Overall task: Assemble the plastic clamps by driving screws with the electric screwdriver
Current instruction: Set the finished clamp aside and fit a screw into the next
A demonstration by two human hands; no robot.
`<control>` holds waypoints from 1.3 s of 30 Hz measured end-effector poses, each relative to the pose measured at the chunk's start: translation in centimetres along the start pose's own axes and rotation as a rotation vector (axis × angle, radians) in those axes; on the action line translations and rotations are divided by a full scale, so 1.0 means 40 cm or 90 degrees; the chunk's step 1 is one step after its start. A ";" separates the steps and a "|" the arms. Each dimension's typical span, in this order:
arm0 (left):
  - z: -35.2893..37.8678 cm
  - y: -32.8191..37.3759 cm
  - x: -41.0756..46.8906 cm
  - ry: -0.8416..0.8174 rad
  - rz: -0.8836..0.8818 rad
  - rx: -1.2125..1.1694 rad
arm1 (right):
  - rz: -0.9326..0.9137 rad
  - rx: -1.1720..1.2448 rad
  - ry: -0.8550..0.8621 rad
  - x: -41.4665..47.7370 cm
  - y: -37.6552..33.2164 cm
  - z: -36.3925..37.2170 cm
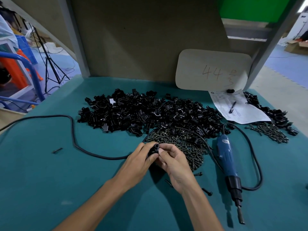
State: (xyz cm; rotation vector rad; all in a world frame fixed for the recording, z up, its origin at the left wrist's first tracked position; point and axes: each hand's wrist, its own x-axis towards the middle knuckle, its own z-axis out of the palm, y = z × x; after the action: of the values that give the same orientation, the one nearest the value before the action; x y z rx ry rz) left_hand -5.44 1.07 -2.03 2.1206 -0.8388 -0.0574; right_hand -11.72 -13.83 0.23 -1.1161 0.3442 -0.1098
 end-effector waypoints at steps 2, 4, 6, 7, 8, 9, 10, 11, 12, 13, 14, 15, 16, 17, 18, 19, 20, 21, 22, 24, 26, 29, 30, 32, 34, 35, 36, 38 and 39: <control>0.001 -0.002 0.002 -0.002 -0.002 0.000 | 0.003 -0.009 0.003 -0.002 -0.004 0.004; 0.002 -0.004 0.005 -0.006 -0.002 0.001 | 0.004 -0.053 0.002 -0.004 -0.015 0.004; 0.005 -0.007 0.006 -0.003 -0.006 0.013 | -0.018 -0.173 0.003 -0.007 -0.035 -0.006; 0.006 -0.009 0.006 -0.001 -0.010 0.022 | -0.051 -0.286 0.021 -0.008 -0.046 -0.018; 0.007 -0.012 0.006 0.000 -0.014 0.032 | -0.097 -0.432 0.059 -0.008 -0.059 -0.035; 0.008 -0.014 0.005 -0.002 -0.015 0.041 | -0.142 -0.588 0.108 -0.007 -0.071 -0.056; 0.009 -0.016 0.004 -0.006 -0.013 0.048 | -0.174 -0.731 0.152 -0.005 -0.081 -0.078; 0.010 -0.018 0.003 -0.010 -0.009 0.053 | -0.181 -0.838 0.184 -0.003 -0.089 -0.100; 0.011 -0.019 0.003 -0.014 -0.005 0.056 | -0.167 -0.908 0.200 0.001 -0.093 -0.119; 0.012 -0.020 0.003 -0.016 -0.003 0.057 | -0.147 -0.950 0.201 0.007 -0.096 -0.133; 0.013 -0.021 0.003 -0.016 -0.002 0.059 | -0.134 -0.971 0.196 0.013 -0.097 -0.142; 0.013 -0.022 0.004 -0.014 -0.001 0.061 | -0.134 -0.979 0.189 0.019 -0.096 -0.146; 0.014 -0.022 0.005 -0.012 -0.001 0.063 | -0.145 -0.987 0.181 0.027 -0.095 -0.147; 0.014 -0.021 0.005 -0.011 -0.001 0.063 | -0.159 -1.000 0.172 0.034 -0.094 -0.146; 0.014 -0.021 0.005 -0.011 -0.002 0.062 | -0.168 -1.012 0.164 0.041 -0.094 -0.143; 0.014 -0.022 0.004 -0.009 -0.004 0.062 | -0.174 -1.024 0.159 0.045 -0.095 -0.142; 0.015 -0.022 0.003 -0.008 -0.006 0.063 | -0.181 -1.033 0.154 0.048 -0.095 -0.142; 0.014 -0.022 0.003 -0.008 -0.010 0.062 | -0.189 -1.035 0.153 0.049 -0.096 -0.143; 0.014 -0.021 0.003 -0.008 -0.014 0.059 | -0.194 -1.023 0.157 0.048 -0.099 -0.145; 0.012 -0.019 0.004 -0.006 -0.017 0.055 | -0.199 -0.972 0.168 0.040 -0.113 -0.149; 0.010 -0.017 0.003 -0.004 -0.017 0.053 | -0.189 -0.947 0.157 0.030 -0.130 -0.148; 0.011 -0.018 0.003 -0.002 -0.020 0.049 | -0.179 -0.909 0.093 -0.010 -0.149 -0.134; 0.011 -0.019 0.003 0.003 -0.023 0.046 | -0.165 -0.890 0.039 -0.030 -0.147 -0.126; 0.012 -0.020 0.007 0.013 -0.029 0.041 | -0.113 -0.912 -0.086 -0.070 -0.121 -0.105; 0.014 -0.020 0.008 0.017 -0.029 0.038 | -0.102 -0.994 -0.146 -0.097 -0.078 -0.089; 0.015 -0.020 0.007 0.015 -0.027 0.038 | -0.115 -1.023 -0.142 -0.102 -0.061 -0.085; 0.014 -0.019 0.007 0.011 -0.025 0.040 | -0.133 -1.036 -0.128 -0.103 -0.049 -0.084; 0.013 -0.017 0.006 0.002 -0.025 0.046 | -0.171 -1.013 -0.105 -0.100 -0.047 -0.085; 0.012 -0.015 0.006 -0.001 -0.025 0.049 | -0.179 -0.968 -0.089 -0.099 -0.055 -0.083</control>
State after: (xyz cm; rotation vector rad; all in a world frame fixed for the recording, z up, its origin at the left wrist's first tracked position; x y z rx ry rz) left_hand -5.07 0.89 -2.72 2.2094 -0.8129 -0.0478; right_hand -16.35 -16.61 1.74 -2.6629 0.0870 0.0059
